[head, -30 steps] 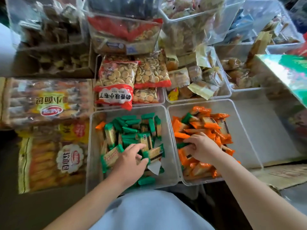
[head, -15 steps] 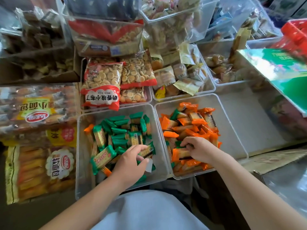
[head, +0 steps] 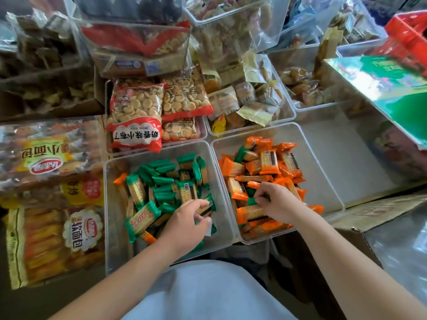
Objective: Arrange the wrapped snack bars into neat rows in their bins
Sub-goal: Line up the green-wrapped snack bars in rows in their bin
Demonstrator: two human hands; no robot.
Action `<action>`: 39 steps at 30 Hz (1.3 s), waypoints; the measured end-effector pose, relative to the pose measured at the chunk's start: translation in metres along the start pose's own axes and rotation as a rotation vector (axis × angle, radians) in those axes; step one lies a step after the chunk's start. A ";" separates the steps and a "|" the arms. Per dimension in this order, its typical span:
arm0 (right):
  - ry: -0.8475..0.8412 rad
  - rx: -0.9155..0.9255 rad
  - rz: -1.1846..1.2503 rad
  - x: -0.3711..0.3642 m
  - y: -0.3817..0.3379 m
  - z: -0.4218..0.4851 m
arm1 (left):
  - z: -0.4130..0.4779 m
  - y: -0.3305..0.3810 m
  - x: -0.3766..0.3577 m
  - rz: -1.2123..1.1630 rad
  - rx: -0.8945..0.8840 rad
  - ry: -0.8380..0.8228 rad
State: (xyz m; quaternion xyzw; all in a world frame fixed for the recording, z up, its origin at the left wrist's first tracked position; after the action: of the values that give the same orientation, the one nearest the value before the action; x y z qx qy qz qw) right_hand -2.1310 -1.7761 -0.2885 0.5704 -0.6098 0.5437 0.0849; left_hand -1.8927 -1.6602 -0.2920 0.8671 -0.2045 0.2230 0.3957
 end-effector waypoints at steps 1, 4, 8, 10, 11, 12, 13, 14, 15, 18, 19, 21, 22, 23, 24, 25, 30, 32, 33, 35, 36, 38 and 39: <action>0.081 -0.012 0.029 0.005 -0.003 -0.003 | 0.000 -0.001 0.000 -0.006 -0.002 -0.002; 0.366 -0.022 0.185 0.027 -0.018 -0.014 | 0.002 -0.005 0.003 -0.039 0.003 -0.002; 0.542 0.120 0.383 0.045 -0.064 -0.027 | 0.006 -0.010 0.021 -0.113 0.037 0.030; 0.505 0.184 0.445 0.039 -0.091 -0.027 | 0.007 -0.020 0.035 -0.124 0.065 0.074; 0.450 0.205 0.448 0.031 -0.103 -0.025 | 0.007 -0.027 0.042 -0.123 0.080 0.102; 0.385 0.215 0.421 0.020 -0.114 -0.022 | 0.007 -0.035 0.050 -0.120 0.094 0.130; 0.321 0.215 0.358 0.007 -0.121 -0.017 | 0.006 -0.045 0.056 -0.115 0.112 0.151; 0.255 0.207 0.265 -0.007 -0.126 -0.012 | 0.004 -0.055 0.062 -0.112 0.137 0.166; 0.184 0.198 0.155 -0.021 -0.130 -0.008 | 0.002 -0.065 0.067 -0.116 0.162 0.177; 0.066 0.197 -0.196 -0.048 -0.133 0.002 | -0.011 -0.092 0.081 -0.135 0.204 0.208; 0.081 0.216 -0.191 -0.051 -0.134 0.004 | -0.016 -0.100 0.086 -0.128 0.212 0.224; 0.098 0.265 -0.070 -0.055 -0.137 0.008 | -0.025 -0.111 0.094 -0.119 0.222 0.241; 0.074 0.274 0.010 -0.061 -0.138 0.011 | -0.031 -0.116 0.096 -0.097 0.219 0.243; 0.021 0.268 0.082 -0.071 -0.139 0.014 | -0.036 -0.120 0.097 -0.071 0.215 0.240; -0.056 0.261 0.128 -0.084 -0.142 0.018 | -0.042 -0.124 0.096 -0.057 0.208 0.232; -0.147 0.255 0.132 -0.098 -0.145 0.021 | -0.046 -0.128 0.094 -0.048 0.207 0.217; -0.480 0.226 -0.078 -0.145 -0.143 0.028 | -0.049 -0.130 0.058 0.021 0.213 0.013; -0.469 0.215 -0.082 -0.148 -0.141 0.026 | -0.047 -0.129 0.050 0.007 0.226 -0.013; -0.460 0.217 -0.077 -0.148 -0.139 0.022 | -0.045 -0.130 0.048 -0.014 0.239 -0.014; -0.454 0.241 -0.053 -0.143 -0.139 0.013 | -0.044 -0.132 0.045 -0.051 0.263 -0.003; -0.444 0.244 -0.034 -0.138 -0.138 0.009 | -0.043 -0.134 0.044 -0.060 0.276 -0.001; -0.380 0.218 -0.017 -0.124 -0.132 0.008 | -0.041 -0.135 0.042 -0.058 0.300 -0.004; -0.339 0.201 -0.013 -0.117 -0.129 0.009 | -0.039 -0.136 0.041 -0.054 0.311 -0.009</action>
State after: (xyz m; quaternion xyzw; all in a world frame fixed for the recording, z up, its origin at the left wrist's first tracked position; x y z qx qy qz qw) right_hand -1.9854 -1.6814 -0.3039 0.6634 -0.5543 0.4973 -0.0729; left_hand -1.7959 -1.5552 -0.3279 0.9240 -0.1457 0.2375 0.2618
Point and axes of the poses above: each hand's wrist, its own z-axis towards the middle knuckle, its own x-axis out of the back of the hand, y = z × x, the point moved 5 cm from there along z, towards the middle knuckle, and after that the axes turned 14 degrees about x, right-handed, at the moved point
